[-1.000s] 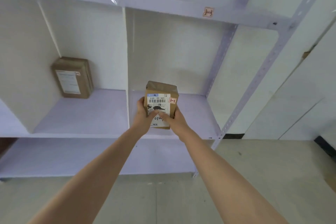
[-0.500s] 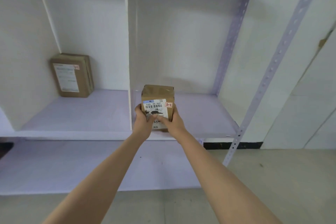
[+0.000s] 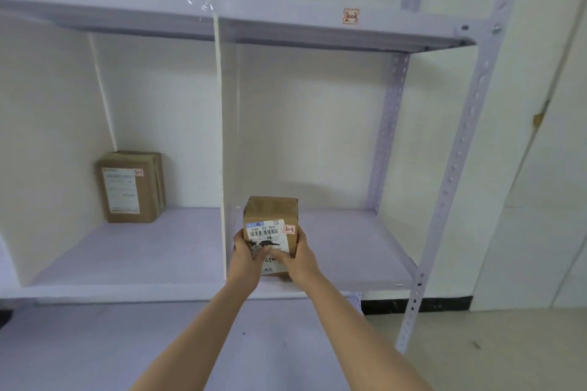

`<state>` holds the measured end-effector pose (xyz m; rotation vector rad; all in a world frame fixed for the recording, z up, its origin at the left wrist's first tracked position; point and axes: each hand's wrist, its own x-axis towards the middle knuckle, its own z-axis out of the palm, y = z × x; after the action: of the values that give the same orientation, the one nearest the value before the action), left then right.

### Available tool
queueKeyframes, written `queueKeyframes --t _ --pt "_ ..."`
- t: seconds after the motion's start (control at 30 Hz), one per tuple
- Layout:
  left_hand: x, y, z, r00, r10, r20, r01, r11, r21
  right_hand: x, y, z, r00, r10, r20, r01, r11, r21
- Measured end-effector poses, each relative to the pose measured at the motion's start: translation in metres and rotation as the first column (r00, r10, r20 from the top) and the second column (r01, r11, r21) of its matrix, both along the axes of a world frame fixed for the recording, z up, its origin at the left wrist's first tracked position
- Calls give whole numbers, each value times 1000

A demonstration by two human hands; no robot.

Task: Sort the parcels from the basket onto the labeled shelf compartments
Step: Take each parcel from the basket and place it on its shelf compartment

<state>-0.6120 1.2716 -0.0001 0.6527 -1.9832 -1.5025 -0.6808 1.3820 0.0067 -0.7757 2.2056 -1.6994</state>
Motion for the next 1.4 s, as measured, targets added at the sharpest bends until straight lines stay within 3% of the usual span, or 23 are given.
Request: queueKeyframes --t 0.7,0.93,1.07,1.13,1.23,1.4 --pt "-22 -13 5 990 87 107 -78 993 -85 -21 -23 4 1000 19 -22 -18 999 39" --pt "-7 -1 -12 976 132 173 -77 953 -292 -26 -32 -3 995 14 99 -21 998 64" --pt "4 3 -22 991 101 85 -66 934 -352 -27 -16 -10 996 -80 -43 84 992 95" --pt "5 3 -24 994 92 64 -68 949 -309 -26 -7 -14 986 -111 -126 121 990 75" --pt "-4 -1 -19 984 134 116 -112 977 -183 -21 -7 -14 980 -102 -173 110 993 39" --pt "-21 -8 -2 959 203 198 -158 962 -221 -22 -24 -5 938 -180 -298 200 979 39"
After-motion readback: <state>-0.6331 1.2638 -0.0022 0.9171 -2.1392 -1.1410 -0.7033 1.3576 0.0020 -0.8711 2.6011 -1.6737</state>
